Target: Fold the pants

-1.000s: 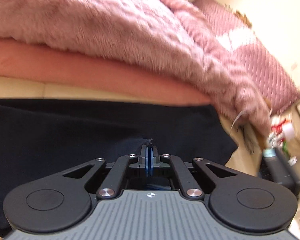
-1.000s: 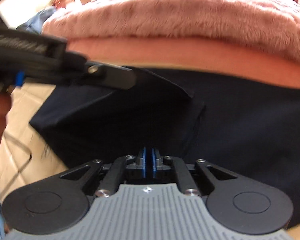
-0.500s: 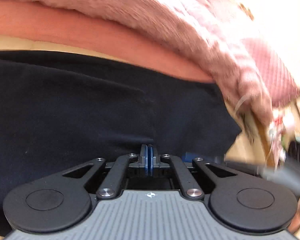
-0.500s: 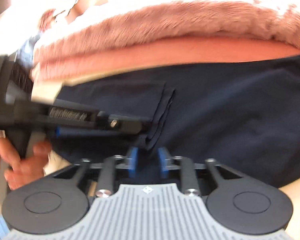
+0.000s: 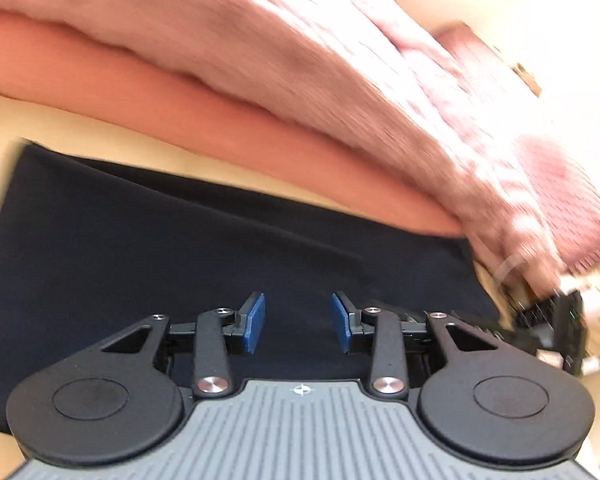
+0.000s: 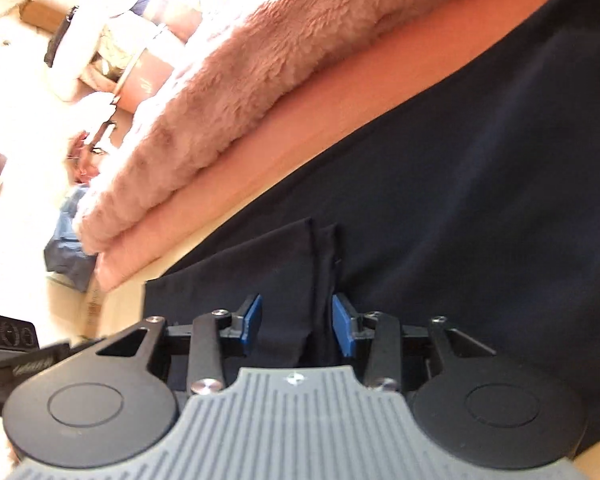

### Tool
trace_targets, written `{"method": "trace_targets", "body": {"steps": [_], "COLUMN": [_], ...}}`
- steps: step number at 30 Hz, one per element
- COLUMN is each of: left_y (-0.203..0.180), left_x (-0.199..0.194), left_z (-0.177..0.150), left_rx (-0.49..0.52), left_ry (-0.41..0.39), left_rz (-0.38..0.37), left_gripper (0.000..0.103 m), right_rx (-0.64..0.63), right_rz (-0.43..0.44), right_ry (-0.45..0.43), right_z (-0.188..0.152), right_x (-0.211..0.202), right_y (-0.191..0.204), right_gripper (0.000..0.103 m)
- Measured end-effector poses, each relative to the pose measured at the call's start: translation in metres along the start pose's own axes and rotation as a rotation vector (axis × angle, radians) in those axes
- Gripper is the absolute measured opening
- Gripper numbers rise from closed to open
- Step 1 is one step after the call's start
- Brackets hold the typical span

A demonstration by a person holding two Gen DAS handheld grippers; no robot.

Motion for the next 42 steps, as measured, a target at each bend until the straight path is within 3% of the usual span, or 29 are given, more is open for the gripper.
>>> {"method": "trace_targets", "body": {"steps": [2, 3, 4, 9, 12, 16, 20, 23, 27, 29, 32, 35, 42], "left_y": [0.016, 0.023, 0.029, 0.047, 0.050, 0.046, 0.038, 0.029, 0.015, 0.012, 0.009, 0.012, 0.022], "left_x": [-0.015, -0.022, -0.028, -0.055, -0.067, -0.071, -0.057, -0.043, -0.020, -0.008, 0.006, 0.017, 0.037], "left_z": [0.000, 0.000, 0.000, 0.003, 0.005, 0.004, 0.013, 0.015, 0.016, 0.016, 0.016, 0.015, 0.007], "left_rx": [-0.036, -0.052, -0.065, -0.060, -0.033, -0.011, 0.004, 0.024, 0.052, 0.044, 0.019, -0.031, -0.143], "left_ry": [-0.036, -0.057, -0.078, -0.142, -0.168, -0.197, -0.185, -0.166, -0.146, -0.127, -0.105, -0.086, -0.040], "left_rz": [0.028, 0.048, 0.079, 0.240, 0.294, 0.293, 0.265, 0.247, 0.228, 0.220, 0.186, 0.143, 0.071], "left_gripper": [0.041, 0.041, 0.041, 0.041, 0.041, 0.041, 0.041, 0.040, 0.040, 0.040, 0.040, 0.043, 0.053], "right_rx": [-0.020, -0.028, -0.036, -0.151, -0.248, -0.365, -0.418, -0.402, -0.358, -0.322, -0.255, -0.243, -0.231], "right_rz": [-0.019, -0.036, -0.050, -0.110, -0.132, -0.209, -0.336, -0.443, -0.523, -0.605, -0.660, -0.746, -0.808], "right_ry": [-0.001, -0.004, -0.004, -0.047, -0.070, -0.114, -0.145, -0.149, -0.134, -0.112, -0.093, -0.071, -0.025], "right_z": [-0.003, -0.003, -0.005, -0.003, 0.010, 0.034, 0.062, 0.083, 0.109, 0.123, 0.133, 0.140, 0.134], "right_x": [0.003, 0.005, 0.004, -0.019, -0.049, -0.105, -0.163, -0.194, -0.219, -0.208, -0.200, -0.178, -0.146], "right_y": [0.004, 0.007, 0.009, 0.044, 0.076, 0.106, 0.108, 0.087, 0.028, -0.003, -0.056, -0.085, -0.130], "right_gripper": [0.023, 0.006, 0.000, 0.000, 0.000, 0.000, 0.000, 0.000, 0.000, 0.000, 0.000, 0.000, 0.001]}}
Point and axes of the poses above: each gripper's, at about its wrist camera, not at the fingertips, and x roughly the way its jaws point, y to its left, z to its top, the point moved 2 cm from there along x, roughly the way its jaws point, and after that the axes turned 10 degrees about y, right-handed, at the moved point
